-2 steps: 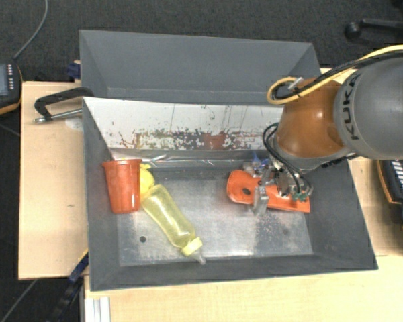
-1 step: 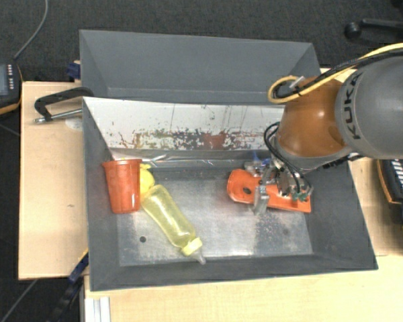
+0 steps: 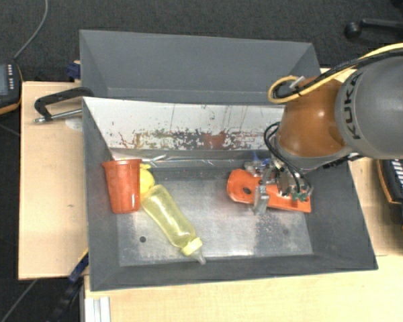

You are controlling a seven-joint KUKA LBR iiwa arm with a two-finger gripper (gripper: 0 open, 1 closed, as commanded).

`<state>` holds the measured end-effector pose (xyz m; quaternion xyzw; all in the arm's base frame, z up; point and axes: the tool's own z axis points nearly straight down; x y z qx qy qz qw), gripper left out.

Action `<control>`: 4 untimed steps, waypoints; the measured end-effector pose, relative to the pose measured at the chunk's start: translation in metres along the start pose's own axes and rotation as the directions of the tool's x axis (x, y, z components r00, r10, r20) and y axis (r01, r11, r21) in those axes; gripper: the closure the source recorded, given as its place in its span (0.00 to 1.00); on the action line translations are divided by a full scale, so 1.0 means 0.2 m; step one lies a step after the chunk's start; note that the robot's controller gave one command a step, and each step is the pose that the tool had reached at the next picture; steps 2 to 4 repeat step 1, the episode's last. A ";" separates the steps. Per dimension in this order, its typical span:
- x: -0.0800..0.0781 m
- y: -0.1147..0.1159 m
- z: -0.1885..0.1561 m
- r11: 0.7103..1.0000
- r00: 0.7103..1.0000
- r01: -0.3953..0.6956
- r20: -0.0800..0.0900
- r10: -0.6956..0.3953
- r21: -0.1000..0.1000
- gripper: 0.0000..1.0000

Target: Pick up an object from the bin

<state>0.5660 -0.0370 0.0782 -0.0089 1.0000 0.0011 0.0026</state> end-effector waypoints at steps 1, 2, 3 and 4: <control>-0.01 0.04 -0.68 1.000 1.000 -0.016 0.006 0.016 -0.001 1.00; -0.01 0.04 -0.68 1.000 1.000 -0.016 0.006 0.016 -0.001 1.00; -0.01 0.04 -0.68 1.000 1.000 -0.016 0.006 0.016 -0.001 1.00; -0.01 0.04 -0.68 1.000 1.000 -0.016 0.006 0.016 -0.001 1.00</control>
Offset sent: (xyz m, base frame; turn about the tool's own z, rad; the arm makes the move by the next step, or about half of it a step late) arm 0.0000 0.0000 0.0000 0.0000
